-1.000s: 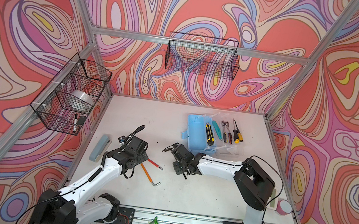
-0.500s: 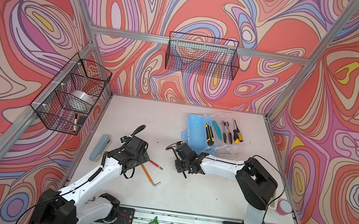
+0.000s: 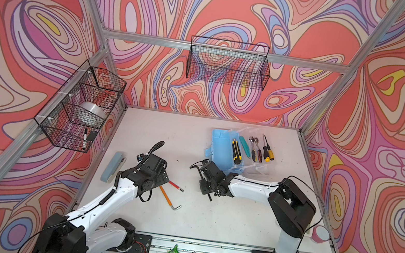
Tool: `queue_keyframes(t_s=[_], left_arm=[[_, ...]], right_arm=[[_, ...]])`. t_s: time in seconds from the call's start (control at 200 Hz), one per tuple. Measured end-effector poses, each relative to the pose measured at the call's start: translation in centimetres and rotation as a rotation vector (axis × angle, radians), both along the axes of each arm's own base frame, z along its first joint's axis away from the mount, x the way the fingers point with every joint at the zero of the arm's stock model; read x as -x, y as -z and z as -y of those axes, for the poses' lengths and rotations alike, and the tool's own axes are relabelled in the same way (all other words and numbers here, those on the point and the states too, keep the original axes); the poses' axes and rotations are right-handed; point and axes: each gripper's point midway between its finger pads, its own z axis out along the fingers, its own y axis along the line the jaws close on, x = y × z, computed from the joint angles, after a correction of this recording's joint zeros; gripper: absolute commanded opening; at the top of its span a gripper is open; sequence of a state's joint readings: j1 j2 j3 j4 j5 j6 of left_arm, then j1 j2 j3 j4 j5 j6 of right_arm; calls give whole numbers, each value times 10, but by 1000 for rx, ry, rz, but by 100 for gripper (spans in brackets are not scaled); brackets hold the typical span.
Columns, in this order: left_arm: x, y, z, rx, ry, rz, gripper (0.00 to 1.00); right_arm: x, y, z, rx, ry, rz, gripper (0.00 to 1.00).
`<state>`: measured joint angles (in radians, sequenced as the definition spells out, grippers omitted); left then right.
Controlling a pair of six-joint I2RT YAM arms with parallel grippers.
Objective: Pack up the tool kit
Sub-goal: 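Close the right gripper on the black L-shaped hex key and lift it, then carry the black hex key with the right gripper over the blue toolbox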
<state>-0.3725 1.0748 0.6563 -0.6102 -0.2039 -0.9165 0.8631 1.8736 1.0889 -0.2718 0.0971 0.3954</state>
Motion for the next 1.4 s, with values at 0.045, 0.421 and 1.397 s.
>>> queue_keyframes(t_s=[0.045, 0.421, 1.397], left_arm=[[0, 0, 1, -3, 3, 1, 100], [5, 3, 8, -51, 47, -22, 100], [-2, -3, 15, -104, 73, -22, 100]], right_arm=[[0, 0, 0, -1, 0, 0, 0], [0, 0, -1, -6, 4, -1, 0], [-14, -48, -18, -202, 36, -4, 0]])
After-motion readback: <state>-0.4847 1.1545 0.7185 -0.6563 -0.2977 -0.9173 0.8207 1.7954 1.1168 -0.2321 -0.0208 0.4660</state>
